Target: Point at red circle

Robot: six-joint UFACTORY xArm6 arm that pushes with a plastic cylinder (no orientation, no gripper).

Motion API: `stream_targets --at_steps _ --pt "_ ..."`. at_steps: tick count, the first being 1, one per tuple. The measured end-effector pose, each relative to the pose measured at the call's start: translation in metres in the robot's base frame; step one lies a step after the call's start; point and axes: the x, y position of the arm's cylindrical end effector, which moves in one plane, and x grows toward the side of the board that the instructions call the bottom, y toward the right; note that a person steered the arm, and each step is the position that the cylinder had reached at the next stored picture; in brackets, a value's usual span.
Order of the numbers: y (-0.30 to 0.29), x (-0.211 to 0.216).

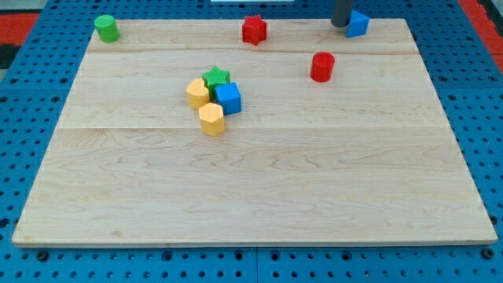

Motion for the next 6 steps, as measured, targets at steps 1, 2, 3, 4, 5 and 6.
stream_targets --at_steps 1,2,3,4,5,6 --pt "0.012 0.000" --pt "0.013 0.000" --pt "-0.005 0.000" --pt "-0.024 0.015" --pt "-0.025 0.048" --pt "-0.025 0.068"
